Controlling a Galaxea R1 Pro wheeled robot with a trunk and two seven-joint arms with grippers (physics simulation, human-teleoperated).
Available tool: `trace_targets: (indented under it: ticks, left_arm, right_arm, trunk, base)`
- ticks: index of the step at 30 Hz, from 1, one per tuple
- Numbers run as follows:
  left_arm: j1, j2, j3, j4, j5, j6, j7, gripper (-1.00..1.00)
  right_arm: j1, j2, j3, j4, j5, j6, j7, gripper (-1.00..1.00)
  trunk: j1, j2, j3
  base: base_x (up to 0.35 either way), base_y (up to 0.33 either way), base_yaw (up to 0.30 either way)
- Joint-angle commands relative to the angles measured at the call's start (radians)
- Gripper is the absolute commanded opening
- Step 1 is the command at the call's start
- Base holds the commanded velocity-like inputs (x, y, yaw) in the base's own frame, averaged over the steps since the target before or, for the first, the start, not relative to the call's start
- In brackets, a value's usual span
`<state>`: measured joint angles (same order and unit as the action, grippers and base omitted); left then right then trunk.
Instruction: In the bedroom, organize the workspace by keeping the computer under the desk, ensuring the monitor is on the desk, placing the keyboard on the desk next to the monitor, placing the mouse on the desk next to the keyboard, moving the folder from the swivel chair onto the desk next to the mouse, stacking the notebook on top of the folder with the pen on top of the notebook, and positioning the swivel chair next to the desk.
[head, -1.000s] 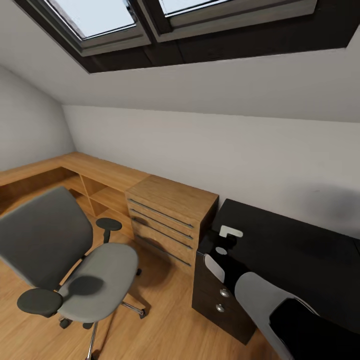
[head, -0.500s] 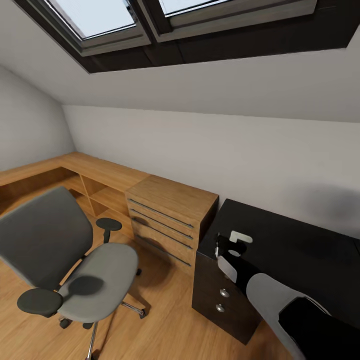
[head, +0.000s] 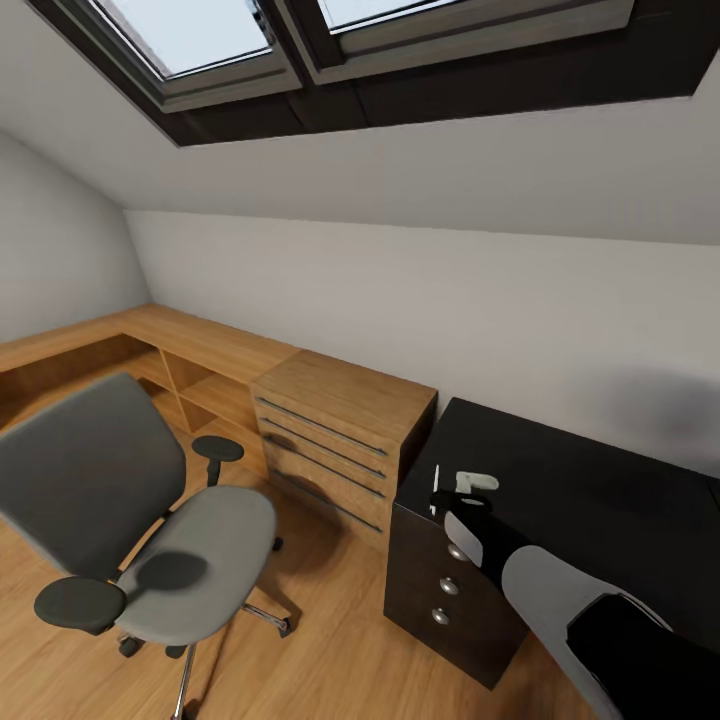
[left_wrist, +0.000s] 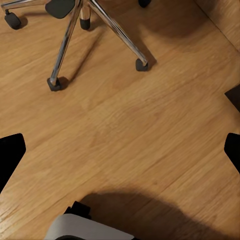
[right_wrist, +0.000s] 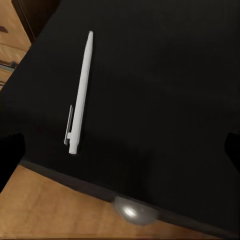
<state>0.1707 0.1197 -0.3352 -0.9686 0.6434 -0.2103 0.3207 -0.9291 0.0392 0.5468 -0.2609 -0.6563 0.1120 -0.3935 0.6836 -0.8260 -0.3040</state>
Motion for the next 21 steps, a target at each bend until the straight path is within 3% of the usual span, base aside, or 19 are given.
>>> trace_targets:
  ticks: [1,12,21]
  left_arm:
    - [0.0,0.002,-0.005,-0.001,0.01,-0.006,0.006,1.0]
    - [0.0,0.002,-0.006,-0.003,0.009,-0.007,0.006,1.0]
    - [0.0,0.002,-0.007,-0.004,0.009,-0.008,0.006,1.0]
  right_arm:
    - [-0.001,-0.001,0.008,-0.002,-0.001,0.013,-0.007,1.0]
    - [-0.001,0.005,0.013,-0.039,0.009,0.08,-0.01,1.0]
    - [-0.001,0.006,0.013,-0.04,0.009,0.082,-0.006,1.0]
  trunk:
    - [0.0,-0.001,-0.001]
    - [0.0,-0.001,-0.001]
    - [0.0,-0.001,-0.001]
  base:
    - [0.0,0.0,0.0]
    - [0.007,0.0,0.0]
    - [0.221,0.0,0.0]
